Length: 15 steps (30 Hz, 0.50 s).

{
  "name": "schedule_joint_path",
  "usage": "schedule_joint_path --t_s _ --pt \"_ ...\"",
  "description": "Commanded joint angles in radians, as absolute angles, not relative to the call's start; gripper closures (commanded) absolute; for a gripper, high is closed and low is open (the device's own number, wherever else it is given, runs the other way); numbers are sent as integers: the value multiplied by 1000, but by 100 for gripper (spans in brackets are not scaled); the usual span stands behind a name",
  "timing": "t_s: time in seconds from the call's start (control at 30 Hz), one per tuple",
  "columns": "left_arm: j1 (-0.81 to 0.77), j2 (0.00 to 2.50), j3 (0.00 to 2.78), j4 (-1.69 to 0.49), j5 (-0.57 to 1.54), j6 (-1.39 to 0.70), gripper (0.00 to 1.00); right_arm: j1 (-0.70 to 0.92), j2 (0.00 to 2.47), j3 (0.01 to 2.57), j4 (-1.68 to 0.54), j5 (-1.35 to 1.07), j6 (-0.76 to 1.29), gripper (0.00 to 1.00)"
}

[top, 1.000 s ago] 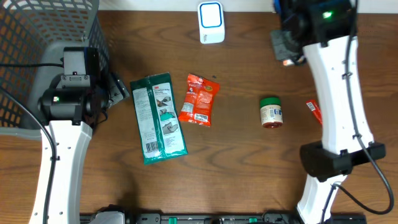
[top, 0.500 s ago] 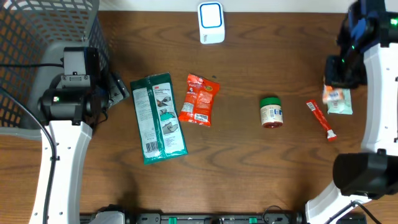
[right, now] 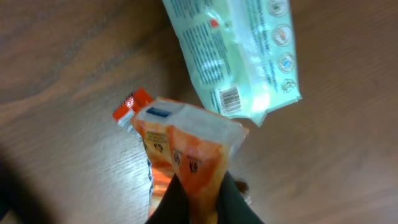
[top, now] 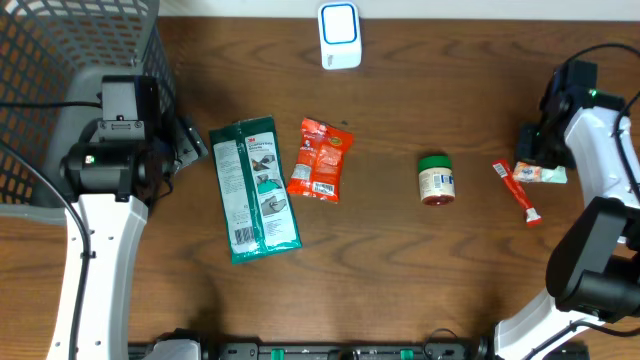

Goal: Scan the item barcode
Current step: 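Place the orange box at the right end of the table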

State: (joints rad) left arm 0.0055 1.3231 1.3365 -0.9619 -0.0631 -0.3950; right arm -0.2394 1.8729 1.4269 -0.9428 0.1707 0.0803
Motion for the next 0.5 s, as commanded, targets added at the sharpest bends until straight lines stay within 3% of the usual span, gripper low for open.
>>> schedule_joint_path --t_s 0.0,0.07,0.13,0.23,0.33,0.47 --pt "10 1326 1341 -964 -84 -389 18 -244 1863 1369 -881 182 43 68" --pt "10 1326 1341 -964 -84 -389 18 -244 1863 1357 -870 183 43 57" --pt "10 1326 1341 -964 -84 -389 18 -244 1863 1357 -870 183 43 35" --pt "10 1326 1341 -964 -84 -389 18 -243 1863 1369 -871 183 43 16" --pt "10 1326 1341 -964 -84 -389 18 -243 1857 1435 -940 164 44 14" --pt "10 1326 1341 -964 -84 -389 18 -232 1845 1625 -1172 -135 4 17"
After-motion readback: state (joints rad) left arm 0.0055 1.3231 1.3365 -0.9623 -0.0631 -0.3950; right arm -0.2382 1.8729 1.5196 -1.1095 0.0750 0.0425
